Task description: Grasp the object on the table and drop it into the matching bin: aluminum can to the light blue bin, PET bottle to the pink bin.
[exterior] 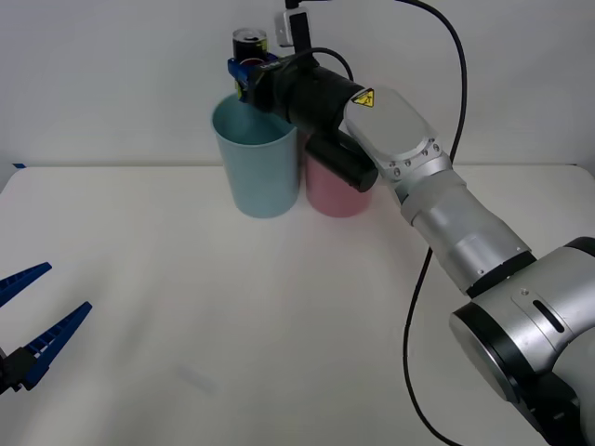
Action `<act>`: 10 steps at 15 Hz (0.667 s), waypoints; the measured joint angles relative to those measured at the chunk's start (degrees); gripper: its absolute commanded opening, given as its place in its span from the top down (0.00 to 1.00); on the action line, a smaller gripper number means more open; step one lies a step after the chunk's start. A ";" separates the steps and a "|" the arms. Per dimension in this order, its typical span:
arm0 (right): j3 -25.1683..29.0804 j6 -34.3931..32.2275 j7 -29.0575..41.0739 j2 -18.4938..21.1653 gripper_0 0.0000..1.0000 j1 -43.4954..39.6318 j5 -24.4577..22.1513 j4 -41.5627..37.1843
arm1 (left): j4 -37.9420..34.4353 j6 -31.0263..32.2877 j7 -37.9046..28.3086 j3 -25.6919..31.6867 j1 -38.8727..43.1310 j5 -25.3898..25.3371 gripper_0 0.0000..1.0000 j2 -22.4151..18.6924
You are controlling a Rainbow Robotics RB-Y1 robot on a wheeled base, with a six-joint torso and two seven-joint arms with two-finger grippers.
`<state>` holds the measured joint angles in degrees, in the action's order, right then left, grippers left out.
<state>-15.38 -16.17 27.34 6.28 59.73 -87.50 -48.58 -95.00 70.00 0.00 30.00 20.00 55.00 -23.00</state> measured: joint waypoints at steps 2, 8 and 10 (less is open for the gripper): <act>0.00 0.00 -0.31 -0.02 0.00 0.03 0.20 0.00 | 0.00 0.00 0.00 0.00 0.00 0.00 0.00 0.00; -0.09 -0.03 -1.41 0.30 0.00 -4.03 0.80 -6.15 | 0.00 0.00 0.00 0.00 0.00 0.00 0.00 0.00; -1.10 -0.28 -1.40 1.93 0.00 -8.71 0.45 -12.67 | 0.00 0.00 0.00 0.00 0.00 0.00 0.00 0.00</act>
<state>-16.49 -16.46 25.93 8.21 51.02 -87.05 -61.25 -95.00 70.00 0.00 30.00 20.00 55.00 -23.00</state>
